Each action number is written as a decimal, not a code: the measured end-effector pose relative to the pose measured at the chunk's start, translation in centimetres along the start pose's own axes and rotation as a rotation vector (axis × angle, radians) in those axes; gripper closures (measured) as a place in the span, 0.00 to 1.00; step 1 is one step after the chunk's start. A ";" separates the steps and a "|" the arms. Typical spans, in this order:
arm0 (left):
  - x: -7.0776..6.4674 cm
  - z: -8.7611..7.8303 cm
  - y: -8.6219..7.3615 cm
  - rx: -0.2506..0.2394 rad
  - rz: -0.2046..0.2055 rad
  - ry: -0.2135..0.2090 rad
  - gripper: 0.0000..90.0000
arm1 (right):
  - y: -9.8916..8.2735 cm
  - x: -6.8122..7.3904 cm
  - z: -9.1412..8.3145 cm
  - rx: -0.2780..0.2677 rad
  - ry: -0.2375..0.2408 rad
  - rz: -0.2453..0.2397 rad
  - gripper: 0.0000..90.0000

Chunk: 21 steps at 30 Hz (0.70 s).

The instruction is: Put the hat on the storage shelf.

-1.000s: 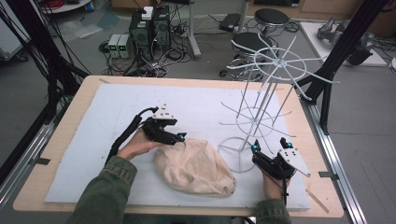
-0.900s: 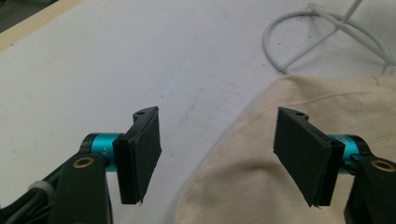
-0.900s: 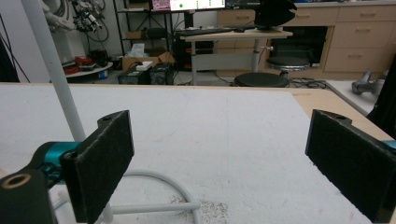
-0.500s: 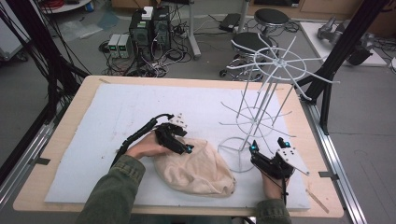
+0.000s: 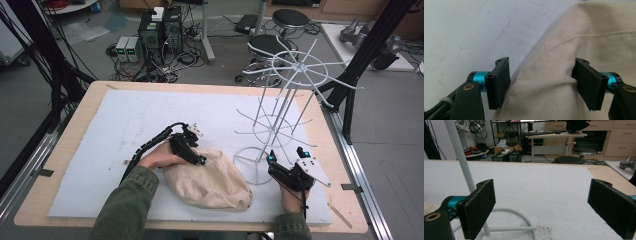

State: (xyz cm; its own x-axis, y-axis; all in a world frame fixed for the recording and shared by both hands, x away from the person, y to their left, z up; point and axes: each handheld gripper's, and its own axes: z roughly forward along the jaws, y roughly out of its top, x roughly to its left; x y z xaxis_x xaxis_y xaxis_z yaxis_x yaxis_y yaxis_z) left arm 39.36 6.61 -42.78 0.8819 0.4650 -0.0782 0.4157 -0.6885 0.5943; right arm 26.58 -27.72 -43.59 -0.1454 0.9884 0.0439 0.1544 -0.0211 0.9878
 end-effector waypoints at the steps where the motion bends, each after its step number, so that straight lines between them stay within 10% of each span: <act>1: 0.0 0.1 0.0 0.003 0.003 0.000 0.37 | 0.0 0.0 0.0 -0.002 0.000 -0.001 0.08; 21: -1.5 -0.2 0.0 -0.015 0.142 0.102 0.61 | 0.0 -0.1 -0.1 -0.002 0.006 -0.004 0.08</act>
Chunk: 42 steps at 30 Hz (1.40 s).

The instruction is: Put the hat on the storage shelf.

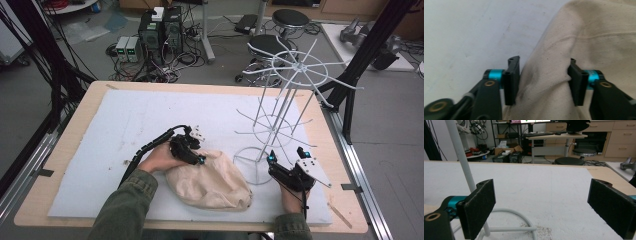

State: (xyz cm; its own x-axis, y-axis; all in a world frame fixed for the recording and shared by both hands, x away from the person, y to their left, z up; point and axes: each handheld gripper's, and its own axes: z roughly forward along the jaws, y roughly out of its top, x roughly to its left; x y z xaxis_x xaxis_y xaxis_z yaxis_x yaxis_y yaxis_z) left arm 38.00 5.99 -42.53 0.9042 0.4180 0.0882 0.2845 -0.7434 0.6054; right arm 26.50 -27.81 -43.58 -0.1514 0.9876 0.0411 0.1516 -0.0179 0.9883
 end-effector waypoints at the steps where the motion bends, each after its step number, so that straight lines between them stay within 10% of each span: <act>1: -0.2 0.0 0.1 0.004 0.017 0.013 0.63 | 0.0 -0.1 0.0 0.000 -0.002 0.000 0.08; 14: -1.0 -0.5 0.3 0.000 0.091 0.110 0.76 | 0.0 -0.1 0.0 -0.001 -0.001 0.004 0.08; 23: -0.4 -1.4 -0.1 -0.044 0.062 0.076 0.81 | 0.0 -0.3 -0.1 -0.007 -0.005 0.001 0.08; 42: 1.9 -6.2 -2.2 -0.296 -0.127 0.026 0.86 | -0.1 -0.3 -0.2 -0.011 -0.007 -0.005 0.08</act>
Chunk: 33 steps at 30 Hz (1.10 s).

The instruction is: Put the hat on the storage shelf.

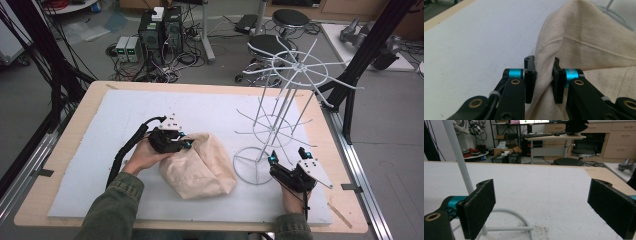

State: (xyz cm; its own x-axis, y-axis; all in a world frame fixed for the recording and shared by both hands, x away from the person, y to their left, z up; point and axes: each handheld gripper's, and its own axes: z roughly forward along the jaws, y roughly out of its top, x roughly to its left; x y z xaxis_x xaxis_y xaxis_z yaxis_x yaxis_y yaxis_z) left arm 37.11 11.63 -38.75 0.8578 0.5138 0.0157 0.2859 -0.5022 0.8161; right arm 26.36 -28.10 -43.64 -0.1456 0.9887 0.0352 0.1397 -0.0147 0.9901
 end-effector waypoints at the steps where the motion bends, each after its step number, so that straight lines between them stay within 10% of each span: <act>1: 0.1 -0.2 0.1 -0.005 0.003 -0.005 0.86 | 0.0 0.0 0.0 0.000 0.000 0.000 0.08; 33: -0.6 -8.4 1.8 -0.394 -0.055 -0.030 0.85 | 0.1 0.1 -0.1 -0.008 0.007 0.012 0.08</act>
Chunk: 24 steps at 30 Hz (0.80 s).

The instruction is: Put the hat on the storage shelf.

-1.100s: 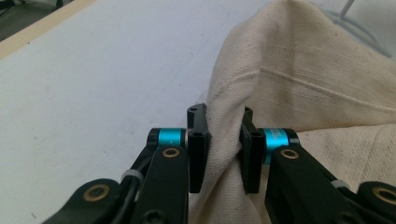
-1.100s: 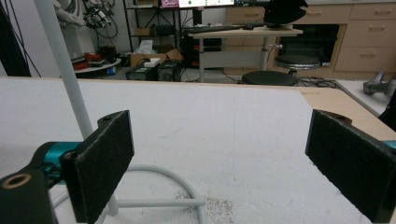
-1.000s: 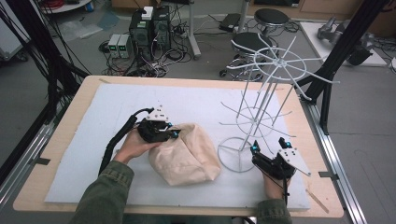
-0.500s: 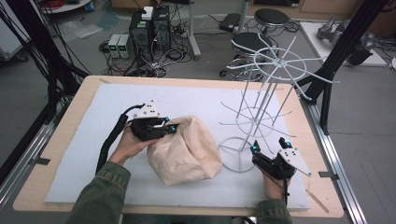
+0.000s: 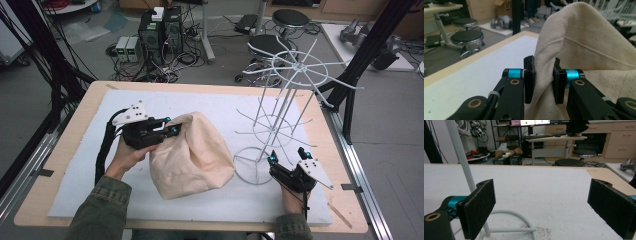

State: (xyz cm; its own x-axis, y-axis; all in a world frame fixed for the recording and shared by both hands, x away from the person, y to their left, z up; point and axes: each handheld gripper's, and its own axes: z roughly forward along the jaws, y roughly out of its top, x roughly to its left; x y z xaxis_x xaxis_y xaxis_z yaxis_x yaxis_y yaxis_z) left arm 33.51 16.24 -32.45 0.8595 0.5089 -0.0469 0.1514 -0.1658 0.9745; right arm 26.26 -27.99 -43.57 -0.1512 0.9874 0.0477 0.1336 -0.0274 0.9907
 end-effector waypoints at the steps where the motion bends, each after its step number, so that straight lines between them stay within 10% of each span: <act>1: 0.0 -0.2 0.1 -0.015 -0.002 -0.002 0.85 | 0.0 0.0 0.0 0.000 0.000 0.000 0.08; 24: -0.7 -3.3 2.9 -0.357 -0.024 -0.035 0.85 | 0.0 0.1 0.0 -0.003 0.001 -0.005 0.08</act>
State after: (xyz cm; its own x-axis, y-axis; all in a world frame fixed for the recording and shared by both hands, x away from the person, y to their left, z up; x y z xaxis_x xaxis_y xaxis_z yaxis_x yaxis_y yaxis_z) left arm 31.77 18.20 -28.93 0.8752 0.4784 -0.0719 -0.0034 0.1546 0.9880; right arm 26.24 -27.90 -43.56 -0.1526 0.9874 0.0428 0.1301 -0.0229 0.9912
